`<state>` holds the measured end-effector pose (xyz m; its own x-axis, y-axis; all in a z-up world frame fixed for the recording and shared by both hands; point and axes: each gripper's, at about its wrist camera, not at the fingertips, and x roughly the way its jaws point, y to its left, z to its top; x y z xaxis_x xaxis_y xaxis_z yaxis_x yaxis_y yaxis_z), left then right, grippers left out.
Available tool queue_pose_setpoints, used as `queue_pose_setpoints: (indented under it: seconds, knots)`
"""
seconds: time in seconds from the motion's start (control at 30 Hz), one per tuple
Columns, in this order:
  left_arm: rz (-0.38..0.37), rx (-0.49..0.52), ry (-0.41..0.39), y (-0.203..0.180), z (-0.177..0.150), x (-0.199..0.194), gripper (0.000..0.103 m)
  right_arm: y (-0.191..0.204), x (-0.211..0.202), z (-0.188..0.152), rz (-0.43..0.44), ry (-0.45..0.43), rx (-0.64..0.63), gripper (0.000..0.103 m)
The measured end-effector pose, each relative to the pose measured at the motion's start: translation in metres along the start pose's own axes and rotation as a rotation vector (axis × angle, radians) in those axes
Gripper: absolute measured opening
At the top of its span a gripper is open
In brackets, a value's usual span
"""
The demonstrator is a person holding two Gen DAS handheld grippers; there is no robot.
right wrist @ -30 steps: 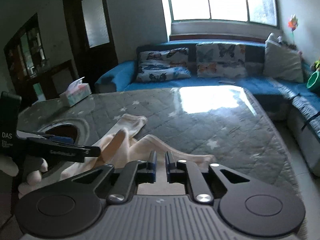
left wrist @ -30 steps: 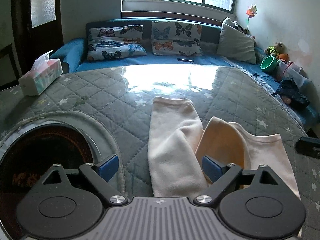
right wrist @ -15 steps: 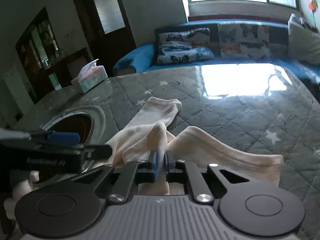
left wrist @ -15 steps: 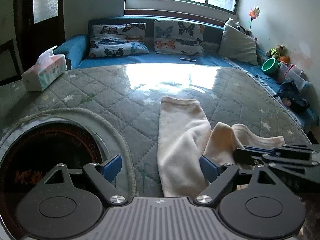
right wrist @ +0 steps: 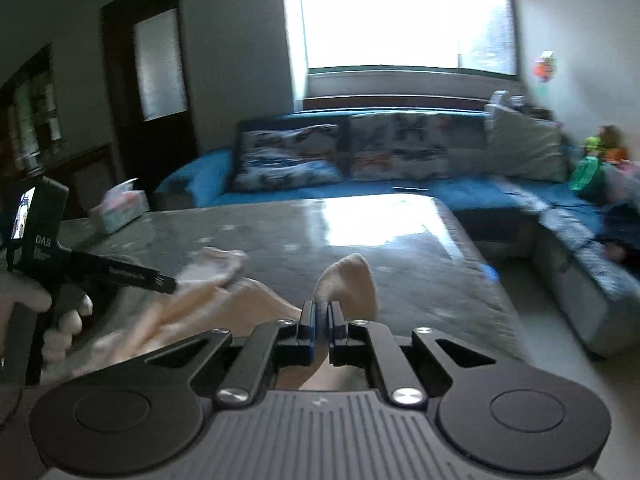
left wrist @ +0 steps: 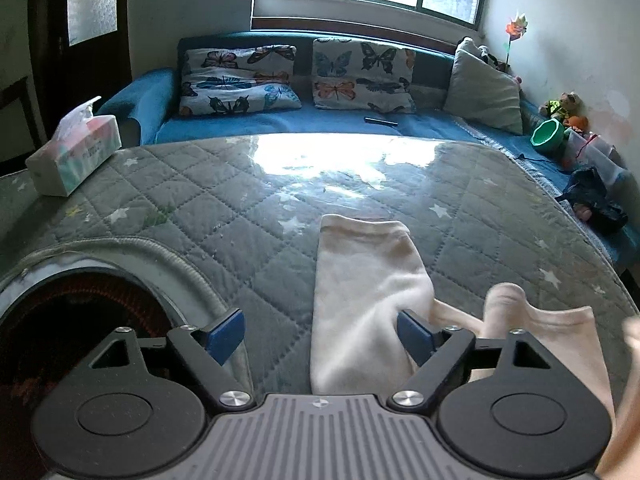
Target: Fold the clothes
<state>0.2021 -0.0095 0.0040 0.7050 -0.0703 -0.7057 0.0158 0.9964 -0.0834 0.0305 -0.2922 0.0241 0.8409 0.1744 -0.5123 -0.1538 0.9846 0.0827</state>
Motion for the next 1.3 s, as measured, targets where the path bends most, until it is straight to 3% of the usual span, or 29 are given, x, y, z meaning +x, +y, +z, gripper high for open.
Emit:
queue_pose_setpoints:
  seconds: [0.23,0.33,0.4,0.43,0.5,0.57,0.73,0.83,1.13,1.3]
  knots:
    - [0.027,-0.002,0.004,0.004,0.005,0.027,0.079,-0.053,-0.051,-0.041,-0.221,0.06,0.088,0.005]
    - [0.036,0.053,-0.013,-0.002,0.002,0.029,0.072,-0.069,-0.059,-0.059,-0.276,0.103,0.144,0.005]
    - [0.009,0.068,-0.023,-0.005,0.001,0.027,0.051,-0.074,-0.061,-0.066,-0.297,0.125,0.158,0.006]
    - [-0.004,0.076,-0.027,-0.006,0.0,0.026,0.046,-0.076,-0.061,-0.07,-0.305,0.138,0.17,0.007]
    - [-0.033,0.083,-0.034,-0.007,0.0,0.025,0.014,-0.079,-0.062,-0.074,-0.318,0.145,0.175,0.008]
    - [-0.058,0.061,-0.03,-0.005,-0.001,0.022,0.005,-0.077,-0.067,-0.074,-0.331,0.13,0.17,0.01]
    - [-0.053,0.028,-0.066,0.004,-0.005,0.002,0.004,-0.073,-0.078,-0.073,-0.349,0.086,0.149,0.018]
    - [-0.029,0.015,-0.098,0.011,-0.009,-0.018,0.004,-0.066,-0.08,-0.068,-0.317,0.069,0.139,0.019]
    - [0.037,-0.071,-0.24,0.051,-0.027,-0.109,0.004,-0.024,-0.065,-0.07,-0.112,0.095,0.05,0.04]
    - [0.094,-0.123,-0.287,0.078,-0.05,-0.16,0.004,0.012,-0.061,-0.08,0.016,0.141,-0.031,0.043]
